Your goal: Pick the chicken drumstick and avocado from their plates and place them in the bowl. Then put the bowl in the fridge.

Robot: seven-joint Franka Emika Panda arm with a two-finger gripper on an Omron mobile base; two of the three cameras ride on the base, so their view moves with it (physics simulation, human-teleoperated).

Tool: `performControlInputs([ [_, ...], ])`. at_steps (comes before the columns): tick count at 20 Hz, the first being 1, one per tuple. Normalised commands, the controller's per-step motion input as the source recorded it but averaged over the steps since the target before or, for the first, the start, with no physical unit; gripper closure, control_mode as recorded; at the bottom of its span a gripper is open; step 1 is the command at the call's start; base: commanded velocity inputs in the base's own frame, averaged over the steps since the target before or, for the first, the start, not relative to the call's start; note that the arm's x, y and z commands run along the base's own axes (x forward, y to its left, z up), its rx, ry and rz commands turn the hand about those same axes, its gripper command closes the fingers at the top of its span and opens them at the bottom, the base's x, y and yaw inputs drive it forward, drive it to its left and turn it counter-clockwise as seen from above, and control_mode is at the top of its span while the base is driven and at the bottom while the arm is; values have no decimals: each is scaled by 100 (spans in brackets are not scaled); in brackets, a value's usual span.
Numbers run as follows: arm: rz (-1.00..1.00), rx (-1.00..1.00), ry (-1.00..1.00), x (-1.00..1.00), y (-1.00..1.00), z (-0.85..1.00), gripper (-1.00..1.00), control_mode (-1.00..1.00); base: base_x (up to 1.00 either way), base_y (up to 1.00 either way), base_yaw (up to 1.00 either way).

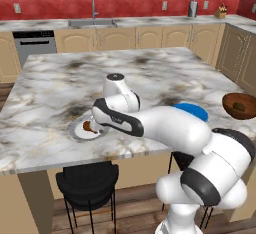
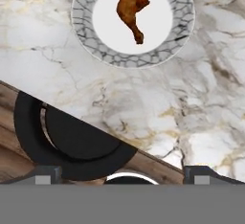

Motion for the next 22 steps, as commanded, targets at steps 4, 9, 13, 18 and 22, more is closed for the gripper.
performControlInputs([
  [4,0,2,0,40,39,-24,-100,-100,0,0,0],
  [9,2,0,1,41,18,-23,-100,-100,0,0,0],
  [13,6,0,6,38,2,-23,-100,-100,0,0,0],
  [18,2,0,16,29,10,-25,-100,-100,0,0,0],
  [22,0,0,3,24,18,-21,-100,-100,0,0,0],
])
